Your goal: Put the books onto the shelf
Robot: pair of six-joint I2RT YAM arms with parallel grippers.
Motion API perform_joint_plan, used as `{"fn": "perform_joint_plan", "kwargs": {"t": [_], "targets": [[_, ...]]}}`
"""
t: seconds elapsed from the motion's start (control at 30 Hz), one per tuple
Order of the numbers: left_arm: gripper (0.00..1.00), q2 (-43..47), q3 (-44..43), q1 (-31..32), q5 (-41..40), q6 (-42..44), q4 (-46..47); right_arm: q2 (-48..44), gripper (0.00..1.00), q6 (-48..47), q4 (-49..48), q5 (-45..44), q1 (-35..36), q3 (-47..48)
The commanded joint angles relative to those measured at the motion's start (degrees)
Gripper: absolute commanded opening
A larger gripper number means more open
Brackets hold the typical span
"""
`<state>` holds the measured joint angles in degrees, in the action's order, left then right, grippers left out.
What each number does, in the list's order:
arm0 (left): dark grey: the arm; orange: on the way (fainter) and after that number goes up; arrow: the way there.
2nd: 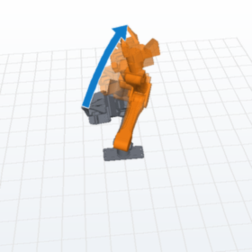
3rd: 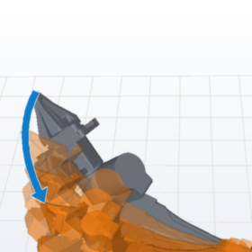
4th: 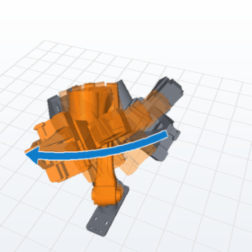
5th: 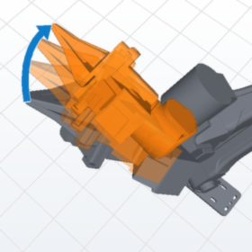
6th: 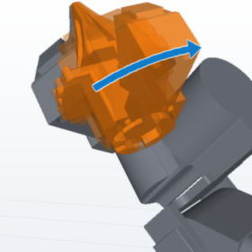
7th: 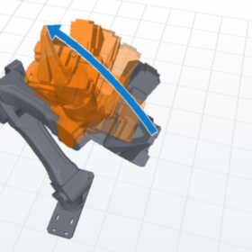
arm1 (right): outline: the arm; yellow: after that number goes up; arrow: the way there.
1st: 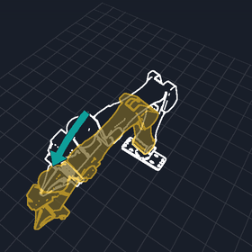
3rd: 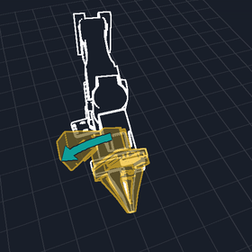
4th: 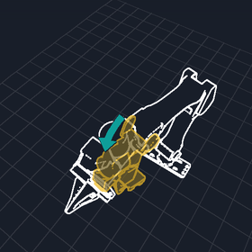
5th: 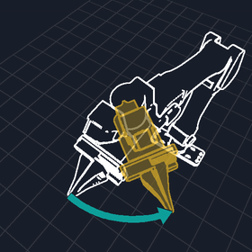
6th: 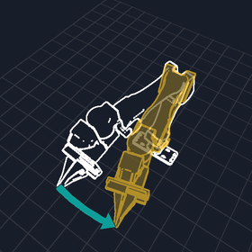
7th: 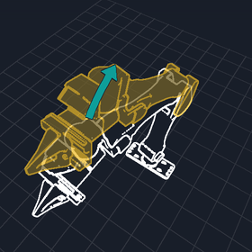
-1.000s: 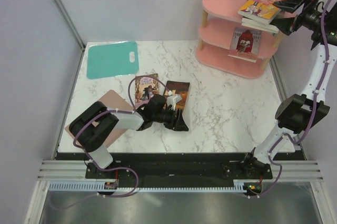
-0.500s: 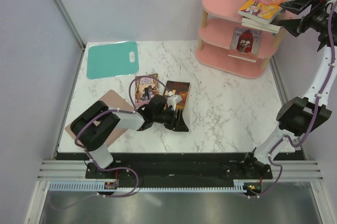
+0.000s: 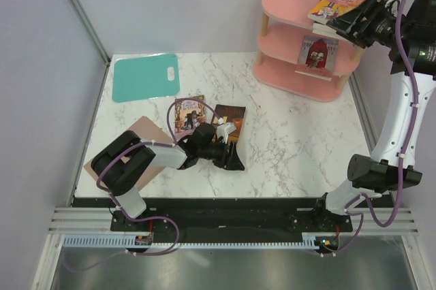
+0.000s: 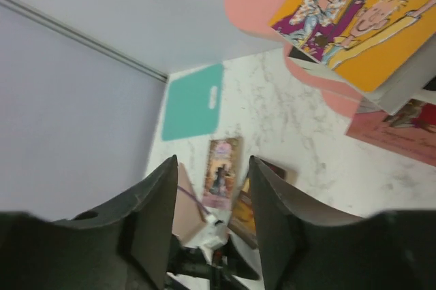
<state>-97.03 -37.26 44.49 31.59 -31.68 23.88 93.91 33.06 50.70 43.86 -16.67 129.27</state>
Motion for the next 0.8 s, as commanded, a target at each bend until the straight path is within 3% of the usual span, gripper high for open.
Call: {"fn": "perform_joint_plan", "kwargs": {"t": [0.0, 0.03, 0.07, 0.17, 0.77], "targets": [[0.61, -0.3, -1.3, 0.3, 0.2, 0.8, 2.0, 0.4, 0.34, -7.2, 6.2, -11.2, 0.9, -0.5], [0.61, -0.2, -1.2, 0.2, 0.1, 0.8, 2.0, 0.7, 0.18, -7.7, 6.4, -12.3, 0.9, -0.5], [0.61, -0.2, -1.2, 0.3, 0.1, 0.8, 2.0, 0.7, 0.1, -8.2, 6.7, -13.4, 0.9, -0.6], [0.61, -0.2, -1.3, 0.3, 0.1, 0.8, 2.0, 1.3, 0.02, -9.1, 7.6, -17.2, 0.9, -0.8], [0.61, -0.3, -1.2, 0.3, 0.0, 0.7, 2.0, 5.1, 0.01, -7.3, 4.4, -23.1, 0.9, 1.5]]}}
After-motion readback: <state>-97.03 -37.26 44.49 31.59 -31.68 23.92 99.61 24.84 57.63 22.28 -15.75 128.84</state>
